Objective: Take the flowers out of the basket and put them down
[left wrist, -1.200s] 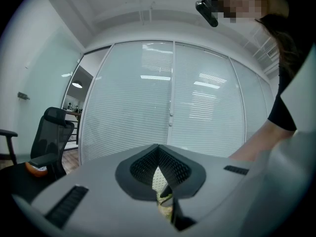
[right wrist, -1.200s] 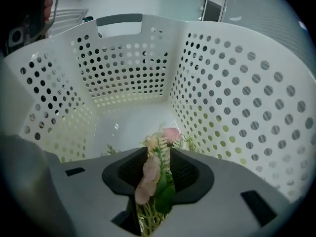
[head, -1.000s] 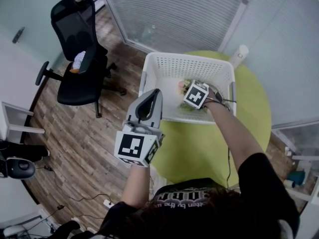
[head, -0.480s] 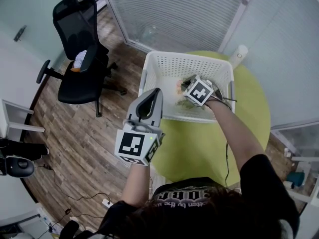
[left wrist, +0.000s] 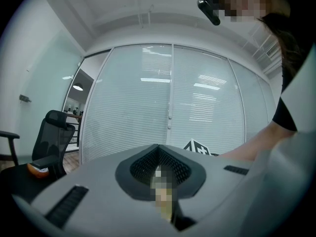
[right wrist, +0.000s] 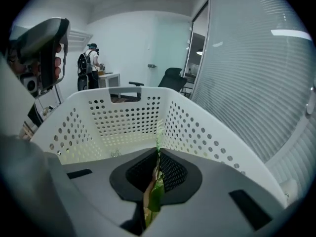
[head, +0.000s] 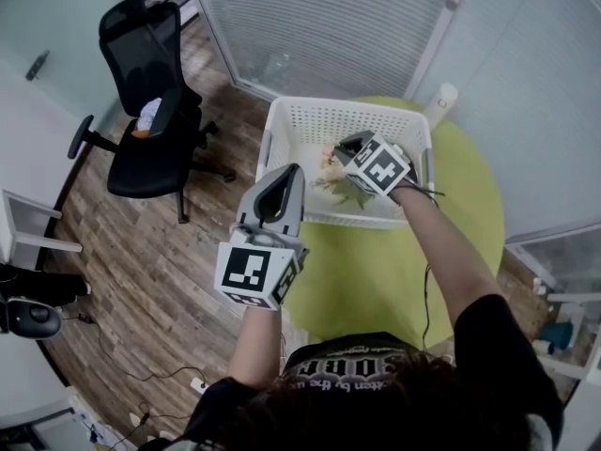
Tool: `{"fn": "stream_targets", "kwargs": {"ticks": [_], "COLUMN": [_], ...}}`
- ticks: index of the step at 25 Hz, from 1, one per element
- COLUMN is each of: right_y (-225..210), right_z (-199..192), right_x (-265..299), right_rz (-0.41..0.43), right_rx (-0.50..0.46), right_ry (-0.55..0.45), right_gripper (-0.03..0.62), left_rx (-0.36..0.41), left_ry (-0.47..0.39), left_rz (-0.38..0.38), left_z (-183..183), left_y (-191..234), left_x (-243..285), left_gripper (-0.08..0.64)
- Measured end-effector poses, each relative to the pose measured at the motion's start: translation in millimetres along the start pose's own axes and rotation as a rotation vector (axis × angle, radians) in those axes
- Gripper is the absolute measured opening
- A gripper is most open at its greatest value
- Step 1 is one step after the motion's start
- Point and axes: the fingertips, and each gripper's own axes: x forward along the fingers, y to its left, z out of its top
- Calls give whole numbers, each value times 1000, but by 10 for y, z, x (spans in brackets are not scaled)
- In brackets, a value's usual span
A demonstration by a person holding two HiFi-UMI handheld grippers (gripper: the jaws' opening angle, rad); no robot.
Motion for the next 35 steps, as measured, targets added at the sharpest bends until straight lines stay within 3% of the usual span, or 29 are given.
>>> {"fn": "stream_targets", "kwargs": {"ticks": [23,35], "right_y": [-71,-81], "right_z": [1150,1399], "right_x": [-1140,-1594], "right_rz": [-92,-129], "right_rx": [-40,-64], "right_ry": [-303,-380], "right_gripper": [32,32], "left_rx": [50,86], "left_ry": [-47,-65], "left_rz": [-22,-29], "left_z": [307,429], "left_y": [-255,-412], "left_x": [-114,-191], "left_gripper": [-2,-2]}}
